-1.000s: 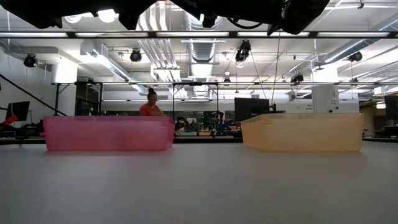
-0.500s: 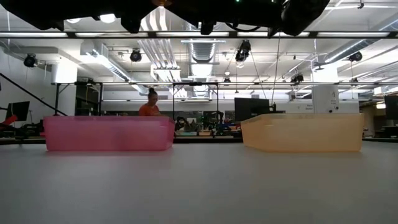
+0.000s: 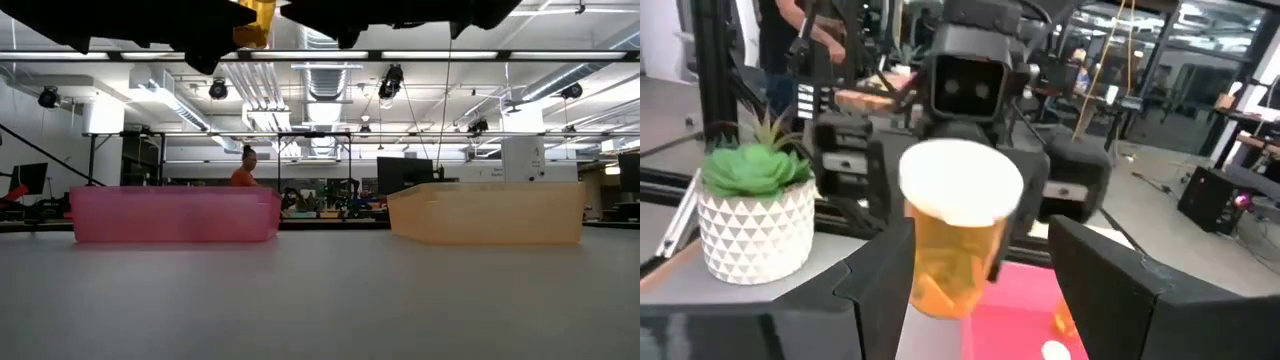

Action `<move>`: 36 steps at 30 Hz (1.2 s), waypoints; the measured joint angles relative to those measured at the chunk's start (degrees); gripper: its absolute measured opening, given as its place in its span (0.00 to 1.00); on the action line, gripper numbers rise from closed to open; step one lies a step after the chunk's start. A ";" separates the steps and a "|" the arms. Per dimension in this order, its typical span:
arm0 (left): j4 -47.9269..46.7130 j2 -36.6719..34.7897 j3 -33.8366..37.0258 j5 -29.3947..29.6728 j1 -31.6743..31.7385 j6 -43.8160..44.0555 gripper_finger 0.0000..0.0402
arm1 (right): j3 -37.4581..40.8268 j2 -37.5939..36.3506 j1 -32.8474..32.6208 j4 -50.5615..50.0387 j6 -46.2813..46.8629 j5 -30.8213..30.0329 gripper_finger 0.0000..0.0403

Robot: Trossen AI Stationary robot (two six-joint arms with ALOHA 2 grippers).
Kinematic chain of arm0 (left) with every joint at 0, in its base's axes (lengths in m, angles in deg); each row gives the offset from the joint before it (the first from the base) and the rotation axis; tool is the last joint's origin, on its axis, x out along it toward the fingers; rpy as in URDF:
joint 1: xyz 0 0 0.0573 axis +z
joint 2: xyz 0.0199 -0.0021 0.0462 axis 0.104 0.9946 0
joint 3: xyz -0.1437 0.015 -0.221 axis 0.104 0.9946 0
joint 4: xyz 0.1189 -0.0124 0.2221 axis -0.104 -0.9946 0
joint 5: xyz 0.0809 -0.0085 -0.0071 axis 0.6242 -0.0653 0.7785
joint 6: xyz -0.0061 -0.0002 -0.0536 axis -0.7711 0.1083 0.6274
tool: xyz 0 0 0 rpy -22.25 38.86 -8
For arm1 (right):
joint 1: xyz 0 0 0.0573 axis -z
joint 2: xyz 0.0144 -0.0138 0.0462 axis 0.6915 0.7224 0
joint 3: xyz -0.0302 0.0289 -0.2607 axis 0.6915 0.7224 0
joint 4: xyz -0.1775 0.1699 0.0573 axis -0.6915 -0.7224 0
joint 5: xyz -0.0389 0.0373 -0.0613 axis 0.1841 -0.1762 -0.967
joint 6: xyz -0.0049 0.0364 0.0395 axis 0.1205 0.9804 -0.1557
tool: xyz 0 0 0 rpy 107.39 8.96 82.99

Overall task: Pick and place medicine bottles into bin by pill shape (circle, oval)
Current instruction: Put the orange pill into the pink bin

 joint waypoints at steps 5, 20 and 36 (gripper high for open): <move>3.17 0.96 -0.02 0.31 0.00 -0.02 0.39 | 0.00 0.24 -0.24 0.93 0.44 0.33 0.57; 10.31 5.98 -0.71 0.46 0.04 -0.26 0.39 | -0.02 4.09 -0.21 9.95 2.69 0.33 0.55; 12.31 6.47 -0.76 0.52 0.04 -0.34 0.40 | -0.02 4.09 -0.21 9.88 2.80 0.33 0.42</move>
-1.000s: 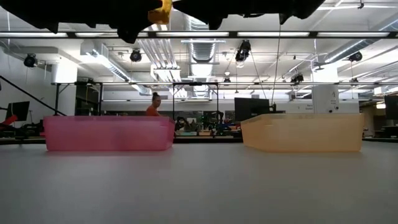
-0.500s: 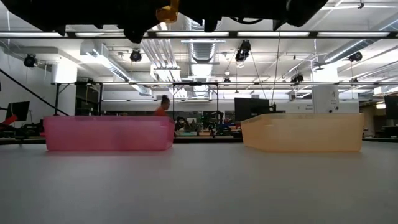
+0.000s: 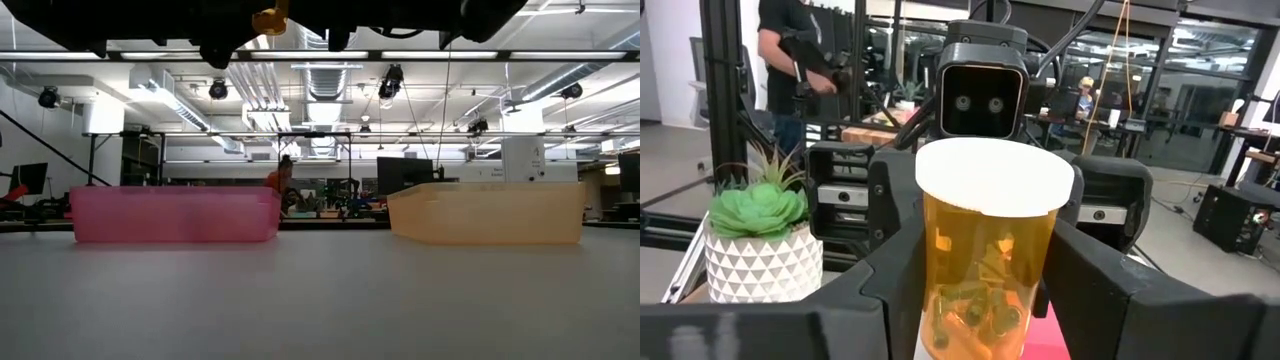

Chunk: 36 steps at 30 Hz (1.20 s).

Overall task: Pick and place medicine bottles into bin by pill shape (circle, oval)
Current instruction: Put the orange pill into the pink bin

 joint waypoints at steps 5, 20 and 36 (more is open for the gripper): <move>0.00 -0.02 0.09 0.01 0.00 0.22 0.49 | 0.02 0.00 0.00 -0.62 -0.34 0.00 0.42; -6.15 -2.48 0.39 0.25 0.07 -0.35 0.72 | 0.04 -2.25 0.00 -16.03 -1.64 -4.77 0.41; 0.06 2.67 -0.22 2.93 0.81 -1.52 0.66 | 0.04 -2.03 0.04 -16.57 -1.27 -5.20 0.41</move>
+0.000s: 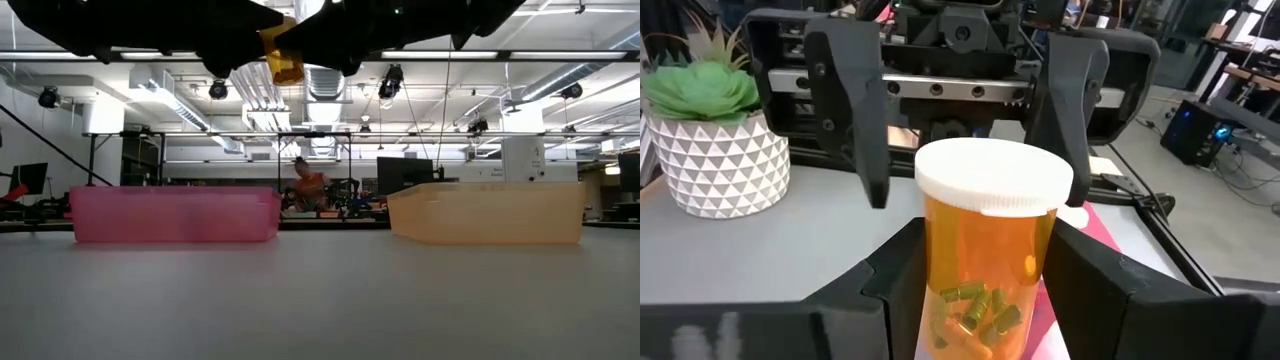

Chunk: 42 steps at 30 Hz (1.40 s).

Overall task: Pick and place medicine bottles into bin by pill shape (circle, oval)
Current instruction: Put the orange pill into the pink bin

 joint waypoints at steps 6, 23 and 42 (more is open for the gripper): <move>0.31 0.01 -0.02 0.03 0.00 0.02 0.56 | 0.00 0.02 -0.02 0.00 0.00 0.04 0.41; -0.05 -0.26 0.24 2.24 -0.02 0.09 0.48 | 0.02 -0.64 -0.02 -0.78 1.73 0.05 0.58; -26.29 -21.56 11.89 23.62 -0.04 10.07 0.48 | 0.42 -6.36 0.48 -14.71 5.03 -4.90 0.67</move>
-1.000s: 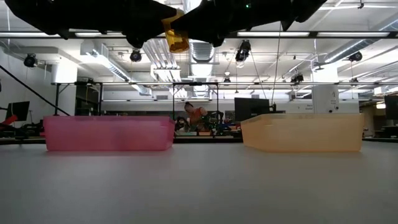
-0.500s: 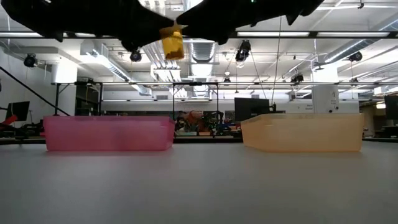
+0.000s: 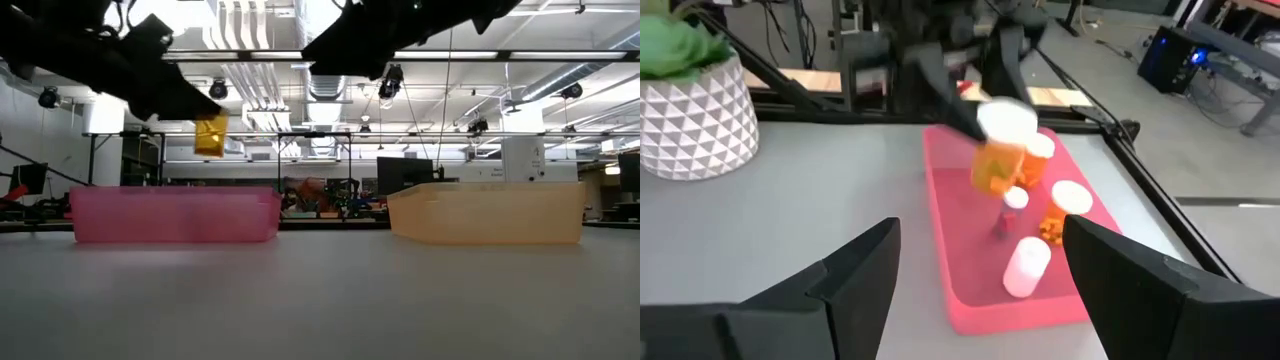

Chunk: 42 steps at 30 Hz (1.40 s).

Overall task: Pick and place medicine bottles into bin by pill shape (circle, oval)
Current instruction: Put the orange pill into the pink bin

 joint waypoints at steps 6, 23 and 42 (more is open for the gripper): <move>-12.07 -12.25 2.63 2.00 0.00 3.05 0.48 | 0.07 0.45 0.00 -0.08 0.09 -0.92 0.67; -17.33 -26.75 14.58 13.83 -0.02 6.26 0.48 | 0.07 1.22 0.00 0.54 0.52 -0.97 0.67; -23.79 -22.08 12.86 14.07 0.02 16.70 0.48 | 0.07 1.22 0.00 0.80 0.53 -0.97 0.67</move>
